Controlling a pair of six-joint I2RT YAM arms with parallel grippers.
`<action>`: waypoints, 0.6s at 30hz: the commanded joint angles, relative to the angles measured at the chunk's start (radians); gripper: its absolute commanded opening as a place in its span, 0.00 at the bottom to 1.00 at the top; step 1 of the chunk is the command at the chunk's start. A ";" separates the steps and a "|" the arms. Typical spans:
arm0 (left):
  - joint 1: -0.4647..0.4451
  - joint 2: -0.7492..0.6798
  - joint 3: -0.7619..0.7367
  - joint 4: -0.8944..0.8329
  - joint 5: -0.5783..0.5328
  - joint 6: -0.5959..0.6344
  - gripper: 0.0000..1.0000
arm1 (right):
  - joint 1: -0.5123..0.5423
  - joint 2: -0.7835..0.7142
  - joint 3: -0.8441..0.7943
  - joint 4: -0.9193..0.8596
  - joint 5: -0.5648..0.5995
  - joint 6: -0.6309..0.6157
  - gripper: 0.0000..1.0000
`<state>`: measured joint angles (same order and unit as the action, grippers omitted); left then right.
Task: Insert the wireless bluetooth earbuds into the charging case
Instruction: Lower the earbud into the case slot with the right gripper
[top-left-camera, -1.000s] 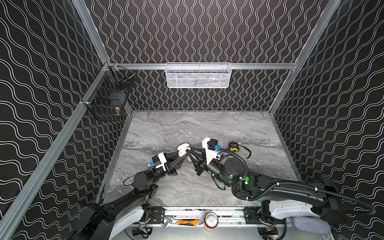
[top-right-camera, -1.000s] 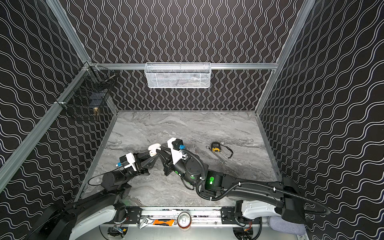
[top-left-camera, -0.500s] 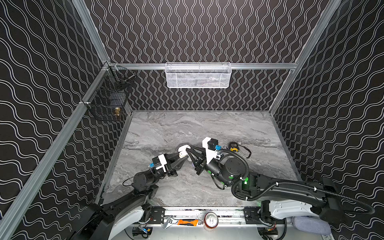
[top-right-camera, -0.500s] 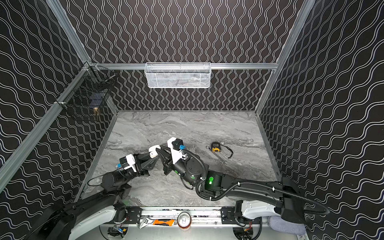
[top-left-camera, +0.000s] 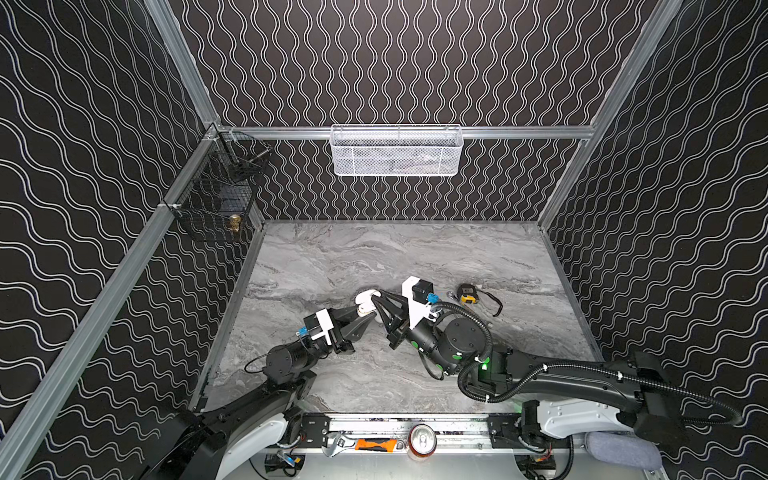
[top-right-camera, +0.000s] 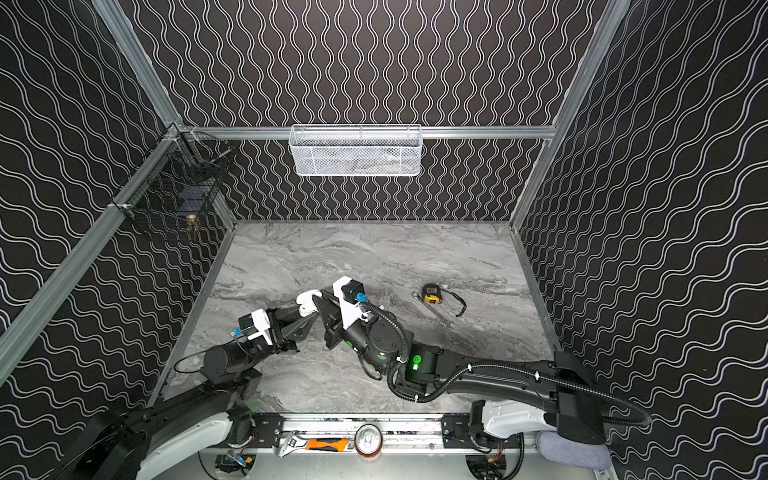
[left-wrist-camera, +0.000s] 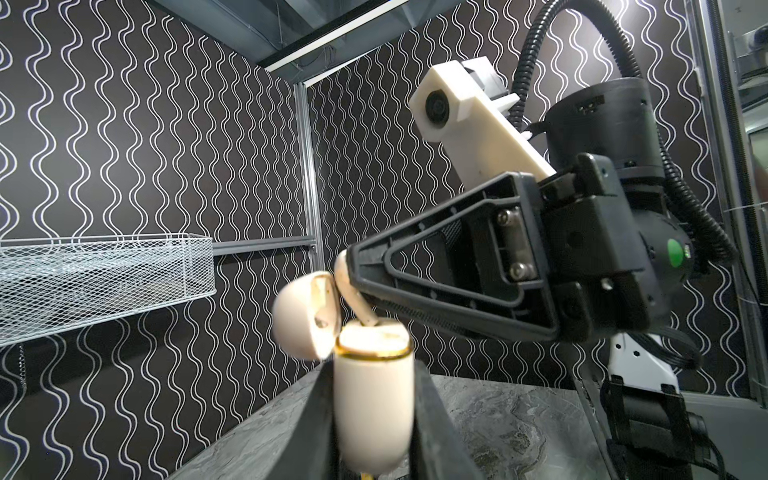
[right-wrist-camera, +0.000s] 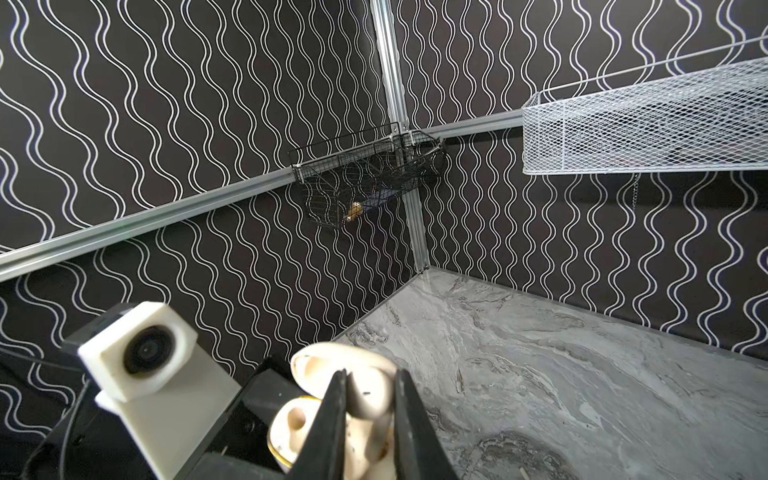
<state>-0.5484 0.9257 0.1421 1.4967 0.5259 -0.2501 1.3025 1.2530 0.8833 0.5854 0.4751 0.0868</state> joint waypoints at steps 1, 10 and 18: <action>-0.002 -0.007 -0.001 0.052 -0.007 0.020 0.00 | 0.000 0.003 -0.007 0.037 0.036 -0.025 0.18; -0.001 -0.012 -0.009 0.053 -0.024 0.021 0.00 | 0.004 0.006 -0.024 0.056 0.020 -0.050 0.16; -0.001 -0.015 -0.012 0.053 -0.031 0.023 0.00 | 0.023 0.026 -0.052 0.091 0.042 -0.080 0.14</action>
<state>-0.5491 0.9161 0.1299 1.4815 0.5194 -0.2321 1.3186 1.2716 0.8410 0.6743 0.4919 0.0326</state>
